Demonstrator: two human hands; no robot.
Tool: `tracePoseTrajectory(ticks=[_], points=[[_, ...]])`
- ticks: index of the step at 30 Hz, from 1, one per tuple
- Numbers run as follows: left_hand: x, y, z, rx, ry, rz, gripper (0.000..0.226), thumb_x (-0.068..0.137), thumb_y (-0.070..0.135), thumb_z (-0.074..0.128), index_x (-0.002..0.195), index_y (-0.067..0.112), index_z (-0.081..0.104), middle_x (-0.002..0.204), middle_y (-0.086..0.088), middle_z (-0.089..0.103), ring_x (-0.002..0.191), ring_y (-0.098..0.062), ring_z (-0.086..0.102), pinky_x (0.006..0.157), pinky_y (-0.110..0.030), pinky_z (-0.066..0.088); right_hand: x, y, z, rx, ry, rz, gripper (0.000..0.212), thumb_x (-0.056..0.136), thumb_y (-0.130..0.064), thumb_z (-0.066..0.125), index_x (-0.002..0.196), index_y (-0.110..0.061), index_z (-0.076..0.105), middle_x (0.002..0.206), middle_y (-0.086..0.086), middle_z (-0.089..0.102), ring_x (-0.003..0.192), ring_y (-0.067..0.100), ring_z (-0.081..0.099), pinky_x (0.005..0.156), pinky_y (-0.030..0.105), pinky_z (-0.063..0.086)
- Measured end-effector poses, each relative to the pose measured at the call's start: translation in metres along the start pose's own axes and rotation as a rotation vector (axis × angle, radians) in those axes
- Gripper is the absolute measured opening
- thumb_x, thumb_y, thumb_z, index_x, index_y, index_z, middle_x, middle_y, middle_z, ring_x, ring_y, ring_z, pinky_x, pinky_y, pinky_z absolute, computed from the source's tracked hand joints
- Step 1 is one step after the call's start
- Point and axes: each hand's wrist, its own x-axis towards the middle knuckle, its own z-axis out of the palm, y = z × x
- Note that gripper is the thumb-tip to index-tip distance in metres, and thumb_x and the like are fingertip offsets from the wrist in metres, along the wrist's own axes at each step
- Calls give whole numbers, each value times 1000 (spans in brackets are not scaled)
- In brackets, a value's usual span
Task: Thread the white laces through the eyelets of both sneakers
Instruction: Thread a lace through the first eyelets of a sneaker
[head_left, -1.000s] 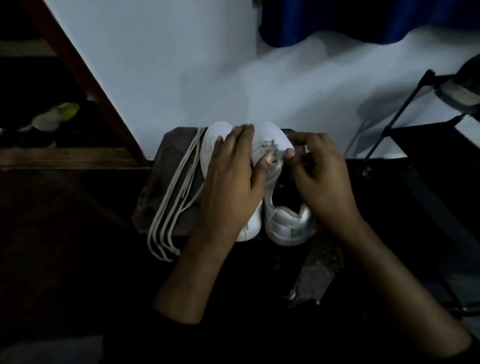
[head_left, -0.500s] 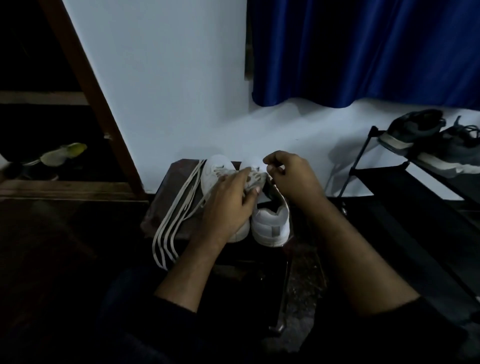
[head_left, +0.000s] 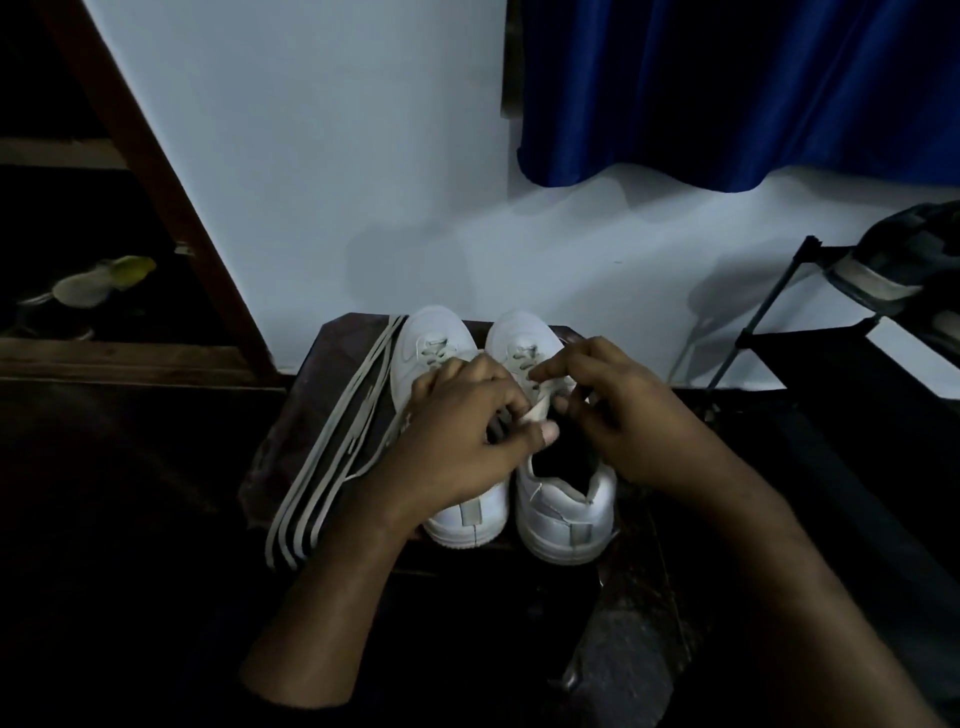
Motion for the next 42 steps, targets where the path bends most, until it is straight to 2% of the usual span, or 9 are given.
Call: tracePoseTrajectory(ticks=[4,9,17,21,24,27,30,35,42], points=[[-2,2,-1,16,43,47,15,90,45,58,85,36,48,74,18,54,83,-7,52,93,-34,34,2,-2,3,-14,62,17,22,94,-19,67,113,-30,68,110,-15,56,88,1,59,72,11,43],[0,25,-2,-98,183,74,14,101,30,56,94,19,52,64,7,52,59,-13,51,59,-39,46,4,-5,6,-27,174,18,12,94,-18,67,105,-22,69,102,-14,58,81,0,59,71,11,41],[14,55,-9,-500,286,-80,14,100,23,66,86,21,68,62,11,66,49,-4,58,50,-21,47,-2,-4,6,44,275,45,12,94,-11,64,99,-21,67,93,-26,57,85,-7,57,72,6,38],[0,24,-19,-606,210,-105,22,101,31,64,83,19,72,66,8,66,60,-2,58,61,-27,47,-2,7,3,51,296,98,27,92,-5,63,102,-29,69,100,-15,63,89,4,63,79,26,51],[-12,10,-22,-811,99,-208,51,99,51,57,72,10,69,75,-26,65,65,-27,60,65,-41,48,-1,6,1,139,170,62,28,97,-16,64,121,-30,67,115,-17,63,98,5,63,84,24,51],[-15,7,-22,-883,7,-253,66,100,60,47,68,6,68,72,-30,64,63,-29,58,59,-30,44,-2,6,-3,101,-76,108,49,94,-32,68,140,-34,53,129,-17,51,105,-3,57,87,14,48],[-12,3,-19,-871,-19,-226,41,96,42,60,81,5,71,72,-15,68,64,-20,63,59,-26,48,-3,1,-1,4,15,130,44,91,-23,72,132,-30,56,111,-24,45,88,-8,56,73,5,43],[-2,1,-7,-772,3,-268,11,96,14,71,107,14,70,77,2,70,53,-13,61,58,-30,48,1,-7,14,-125,228,143,28,87,-22,70,113,-31,64,65,-9,53,60,5,53,62,33,49],[12,14,3,-257,119,-184,13,91,37,74,103,31,75,71,10,65,55,-1,59,64,-33,57,3,-5,8,-86,178,77,38,85,-12,72,114,-36,66,81,-14,53,71,5,56,65,22,46]])
